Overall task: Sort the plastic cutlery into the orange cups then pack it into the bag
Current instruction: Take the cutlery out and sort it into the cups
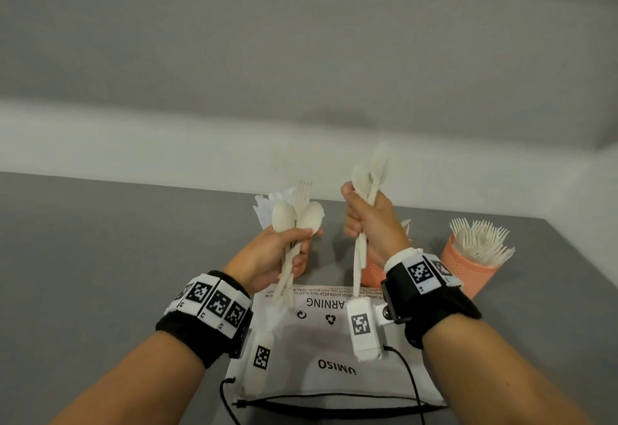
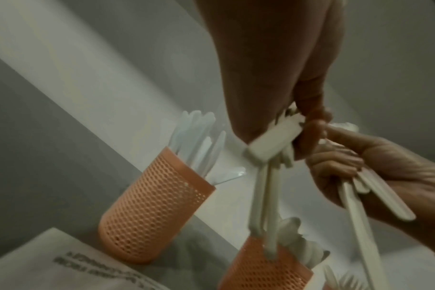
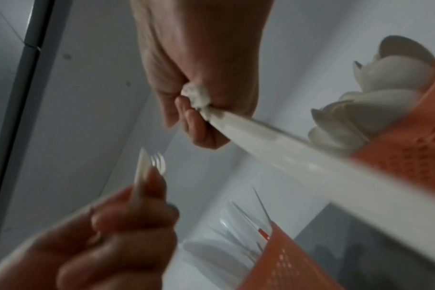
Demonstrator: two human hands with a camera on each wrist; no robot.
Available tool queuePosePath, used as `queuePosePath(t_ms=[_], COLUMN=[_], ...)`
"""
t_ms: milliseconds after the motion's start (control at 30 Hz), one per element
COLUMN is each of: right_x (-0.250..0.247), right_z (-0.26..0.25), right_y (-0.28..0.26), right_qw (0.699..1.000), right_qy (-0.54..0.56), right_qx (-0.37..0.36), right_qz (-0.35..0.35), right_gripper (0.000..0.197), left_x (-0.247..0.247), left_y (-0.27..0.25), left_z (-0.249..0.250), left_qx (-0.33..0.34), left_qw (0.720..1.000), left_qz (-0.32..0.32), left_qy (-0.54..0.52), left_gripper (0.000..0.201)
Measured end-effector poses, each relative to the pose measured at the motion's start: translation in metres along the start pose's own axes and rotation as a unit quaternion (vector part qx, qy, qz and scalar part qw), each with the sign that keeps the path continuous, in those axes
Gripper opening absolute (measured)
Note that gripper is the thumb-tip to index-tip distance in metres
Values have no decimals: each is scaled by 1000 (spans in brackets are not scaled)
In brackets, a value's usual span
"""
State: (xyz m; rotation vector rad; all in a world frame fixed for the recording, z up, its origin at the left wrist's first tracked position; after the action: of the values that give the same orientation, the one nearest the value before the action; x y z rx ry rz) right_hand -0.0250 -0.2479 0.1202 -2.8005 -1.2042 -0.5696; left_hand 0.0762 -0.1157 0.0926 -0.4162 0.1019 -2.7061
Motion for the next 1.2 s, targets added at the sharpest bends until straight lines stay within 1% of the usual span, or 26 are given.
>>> queuePosePath(t_ms=[67, 133, 200, 267, 367, 467, 500, 533, 600, 667, 733, 833, 900, 1000, 1067, 1133, 1200], right_x=[0, -2, -5, -14, -36, -61, -71, -82, -105, -131, -157, -185, -198, -215, -226, -236, -242], right_z=[7, 13, 12, 8, 0, -19, -28, -39, -60, -81, -100, -120, -122, -108, -87, -65, -52], right_y=[-6, -11, -16, -17, -12, -14, -16, -18, -20, -18, -15, -9, -2, 12, 20, 23, 26], right_qw=[997, 993, 990, 992, 994, 987, 984, 980, 970, 961, 952, 934, 927, 931, 941, 950, 960], right_qy=[-29, -32, -30, -25, 29, 111, 132, 145, 147, 131, 73, -18, -43, -105, -150, -184, -190], right_qx=[44, 92, 129, 123, 80, 58, 37, 7, -60, -115, -170, -239, -256, -225, -179, -121, -78], right_qz=[-51, -64, -50, -10, 73, 98, 115, 136, 183, 214, 243, 264, 270, 266, 245, 221, 192], right_gripper=[20, 22, 23, 21, 23, 34, 36, 33, 21, 14, 13, 20, 26, 27, 23, 23, 23], left_x=[12, 25, 36, 46, 64, 84, 90, 95, 103, 110, 119, 134, 143, 149, 152, 157, 162], left_y=[0, 0, 2, 4, 8, 14, 17, 21, 27, 32, 36, 42, 48, 57, 63, 67, 69], left_z=[1, 0, -2, -6, -11, -15, -17, -19, -21, -22, -23, -23, -24, -29, -32, -32, -30], left_qx=[-2, -9, -21, -27, -34, -51, -58, -62, -58, -46, -38, -21, -12, -15, -16, -15, -6], left_qw=[999, 996, 993, 992, 991, 990, 991, 992, 994, 995, 996, 997, 998, 998, 998, 999, 1000], left_qz=[-51, -93, -116, -120, -119, -114, -106, -97, -78, -68, -62, -59, -52, -54, -49, -33, -21], left_qy=[3, 12, 20, 31, 59, 62, 59, 55, 53, 57, 55, 41, 31, 30, 29, 21, 14], left_gripper=[18, 18, 15, 13, 13, 15, 18, 22, 25, 22, 21, 18, 17, 19, 20, 21, 20])
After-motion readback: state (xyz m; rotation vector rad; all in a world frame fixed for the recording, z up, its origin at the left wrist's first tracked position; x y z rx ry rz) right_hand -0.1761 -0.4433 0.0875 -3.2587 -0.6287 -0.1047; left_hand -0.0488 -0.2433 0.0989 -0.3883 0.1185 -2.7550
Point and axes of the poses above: each hand's wrist, its own y-axis towards the middle knuckle, its own x-axis out of the palm, z = x × y, the point moved 1 cm from there along y, towards the middle knuckle, and after that the axes turned 4 degrees about y, right-handed, at the moved point
